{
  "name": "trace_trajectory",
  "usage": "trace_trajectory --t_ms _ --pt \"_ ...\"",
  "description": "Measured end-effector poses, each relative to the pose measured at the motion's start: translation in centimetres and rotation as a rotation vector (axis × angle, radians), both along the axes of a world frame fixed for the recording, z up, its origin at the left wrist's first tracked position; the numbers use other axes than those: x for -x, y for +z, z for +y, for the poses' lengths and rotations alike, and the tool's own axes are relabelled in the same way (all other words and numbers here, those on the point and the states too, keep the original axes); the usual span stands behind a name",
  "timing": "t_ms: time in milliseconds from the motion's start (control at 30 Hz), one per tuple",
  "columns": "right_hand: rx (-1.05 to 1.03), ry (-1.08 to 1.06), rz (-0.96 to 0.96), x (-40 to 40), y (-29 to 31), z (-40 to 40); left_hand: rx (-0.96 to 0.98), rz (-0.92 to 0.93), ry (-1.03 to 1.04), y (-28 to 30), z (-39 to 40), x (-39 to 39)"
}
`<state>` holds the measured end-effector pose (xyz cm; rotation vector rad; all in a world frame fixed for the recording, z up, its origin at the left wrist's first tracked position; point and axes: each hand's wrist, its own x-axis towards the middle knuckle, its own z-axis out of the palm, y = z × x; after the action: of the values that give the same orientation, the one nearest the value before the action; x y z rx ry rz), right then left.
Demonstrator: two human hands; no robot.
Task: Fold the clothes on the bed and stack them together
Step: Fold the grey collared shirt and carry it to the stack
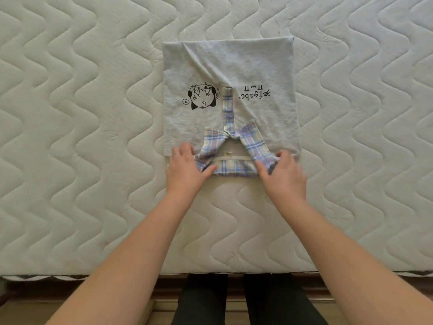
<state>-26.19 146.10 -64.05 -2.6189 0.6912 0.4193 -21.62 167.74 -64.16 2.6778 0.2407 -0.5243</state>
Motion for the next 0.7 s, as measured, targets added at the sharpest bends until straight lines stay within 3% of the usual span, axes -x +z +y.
trace_trajectory --t_ms 67,133,267,433,567,633,700 --pt "0.163 0.206 -0.059 0.9 -0.2 0.9 -0.174 -0.017 -0.117 -0.2 -0.9 0.8" --pt "0.197 0.288 -0.053 1.0 -0.6 1.2 -0.250 -0.028 -0.149 -0.5 -1.5 1.4" --pt "0.098 0.287 -0.008 0.0 -1.4 1.2 -0.043 -0.044 0.021 -0.5 -2.0 1.5" --pt "0.186 0.292 -0.282 0.7 -0.7 0.8 0.050 -0.186 -0.047 -0.1 -1.0 2.3" --pt "0.211 0.289 -0.062 1.3 -1.0 0.3 -0.046 -0.150 -0.161 -0.9 0.0 3.3" --pt "0.128 0.282 -0.153 1.1 -0.5 1.0 0.036 -0.100 -0.016 -1.1 0.2 3.6" --pt "-0.104 0.257 -0.227 0.1 0.2 2.5 0.163 -0.083 0.174 -1.1 0.1 3.4"
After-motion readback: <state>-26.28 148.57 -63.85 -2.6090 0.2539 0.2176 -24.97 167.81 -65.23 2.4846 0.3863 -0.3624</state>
